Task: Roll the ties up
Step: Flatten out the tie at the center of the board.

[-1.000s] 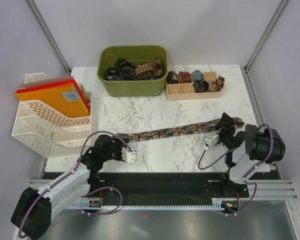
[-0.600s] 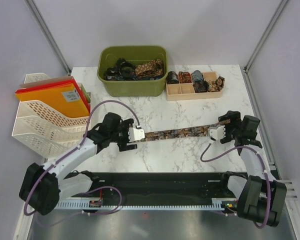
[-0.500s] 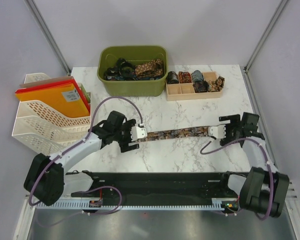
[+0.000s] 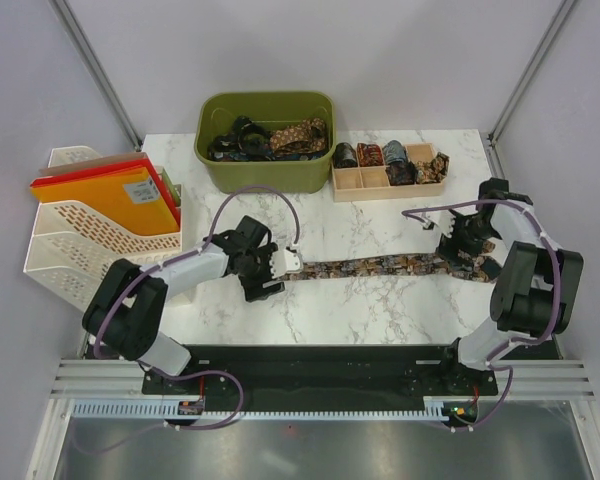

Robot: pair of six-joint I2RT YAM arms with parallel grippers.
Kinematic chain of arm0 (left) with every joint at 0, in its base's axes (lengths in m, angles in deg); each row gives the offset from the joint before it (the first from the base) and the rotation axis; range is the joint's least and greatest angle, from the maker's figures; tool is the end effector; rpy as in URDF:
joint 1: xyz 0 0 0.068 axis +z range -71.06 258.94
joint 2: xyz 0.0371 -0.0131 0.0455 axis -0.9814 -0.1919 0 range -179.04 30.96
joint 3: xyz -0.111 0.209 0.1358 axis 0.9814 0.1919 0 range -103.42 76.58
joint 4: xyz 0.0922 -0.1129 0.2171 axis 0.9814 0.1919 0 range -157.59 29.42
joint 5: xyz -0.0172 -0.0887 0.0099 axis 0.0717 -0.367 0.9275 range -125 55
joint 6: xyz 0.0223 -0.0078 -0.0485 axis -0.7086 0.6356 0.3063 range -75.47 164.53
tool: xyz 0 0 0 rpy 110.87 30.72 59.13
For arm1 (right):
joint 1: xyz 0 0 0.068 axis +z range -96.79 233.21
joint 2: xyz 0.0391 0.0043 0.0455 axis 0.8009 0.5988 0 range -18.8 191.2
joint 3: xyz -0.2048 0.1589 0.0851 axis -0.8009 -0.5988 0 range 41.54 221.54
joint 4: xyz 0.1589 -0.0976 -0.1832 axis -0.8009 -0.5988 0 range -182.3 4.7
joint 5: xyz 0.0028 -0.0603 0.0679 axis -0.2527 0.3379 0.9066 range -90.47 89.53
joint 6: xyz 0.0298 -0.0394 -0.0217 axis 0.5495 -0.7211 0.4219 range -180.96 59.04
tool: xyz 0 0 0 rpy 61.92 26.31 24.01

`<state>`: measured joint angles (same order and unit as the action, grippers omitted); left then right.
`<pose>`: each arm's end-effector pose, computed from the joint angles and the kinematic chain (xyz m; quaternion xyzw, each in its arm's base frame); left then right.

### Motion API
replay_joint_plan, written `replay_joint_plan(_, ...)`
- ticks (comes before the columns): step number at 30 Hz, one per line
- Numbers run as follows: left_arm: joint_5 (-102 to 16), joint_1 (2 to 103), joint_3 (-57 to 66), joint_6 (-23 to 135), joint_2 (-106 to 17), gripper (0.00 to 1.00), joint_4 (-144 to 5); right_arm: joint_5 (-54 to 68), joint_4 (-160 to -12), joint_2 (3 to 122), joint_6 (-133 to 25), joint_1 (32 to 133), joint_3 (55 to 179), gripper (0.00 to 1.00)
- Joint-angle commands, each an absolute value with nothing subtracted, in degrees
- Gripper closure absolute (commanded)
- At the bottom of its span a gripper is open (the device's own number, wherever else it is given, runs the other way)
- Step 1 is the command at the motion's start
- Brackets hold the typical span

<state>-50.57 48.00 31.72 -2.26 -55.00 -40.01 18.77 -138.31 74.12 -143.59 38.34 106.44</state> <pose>0.2222 -0.1444 0.1601 0.6304 0.7424 -0.1066 0.2000 0.2877 -0.0643 0.2087 -0.5588 0.8088 0.0519 0.1761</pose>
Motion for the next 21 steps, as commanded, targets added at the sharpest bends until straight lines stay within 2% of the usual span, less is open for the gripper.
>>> replay_joint_plan(1,-47.0,49.8,28.5,-2.1,-58.9,0.23,-41.3,14.0,-137.1,77.2,-139.5,39.4,103.3,0.12)
replay_joint_plan(3,-47.2,51.2,28.3,-3.1,-58.8,0.27,-41.0,13.0,-134.3,79.4,-138.6,39.5,102.7,0.19)
replay_joint_plan(4,-47.3,51.5,28.3,-3.5,-58.4,0.31,-41.0,12.6,-132.1,80.2,-138.1,39.7,103.0,0.27)
replay_joint_plan(10,-47.2,53.2,28.9,-2.8,-56.4,0.42,-38.1,11.0,-126.7,85.6,-136.0,43.1,107.7,0.53)
replay_joint_plan(12,-47.2,53.4,29.5,-2.5,-54.9,0.43,-37.9,11.2,-127.2,85.3,-135.9,43.7,108.4,0.61)
replay_joint_plan(14,-47.0,53.8,30.1,-2.7,-54.0,0.46,-37.8,11.2,-129.8,83.8,-136.9,43.6,108.3,0.63)
replay_joint_plan(15,-46.9,54.1,30.1,-2.6,-54.2,0.47,-37.8,10.6,-130.9,83.1,-138.9,43.5,108.0,0.72)
replay_joint_plan(16,-46.9,54.2,29.7,-2.2,-54.3,0.48,-37.5,10.3,-132.3,82.3,-139.6,43.1,107.1,0.74)
replay_joint_plan(17,-47.0,54.6,29.3,-2.2,-54.2,0.49,-37.4,10.2,-132.8,80.7,-140.1,42.8,106.8,0.74)
replay_joint_plan(18,-47.5,54.9,28.9,-2.1,-53.9,0.48,-37.0,10.2,-133.4,80.1,-140.5,42.3,106.8,0.64)
replay_joint_plan(19,-49.1,55.2,27.6,-2.1,-53.6,0.4,-36.7,10.5,-135.1,79.6,-141.0,41.5,107.4,0.56)
replay_joint_plan(21,-51.5,56.5,26.1,-2.3,-52.1,0.36,-33.9,11.0,-138.7,78.9,-141.5,40.6,108.9,0.38)
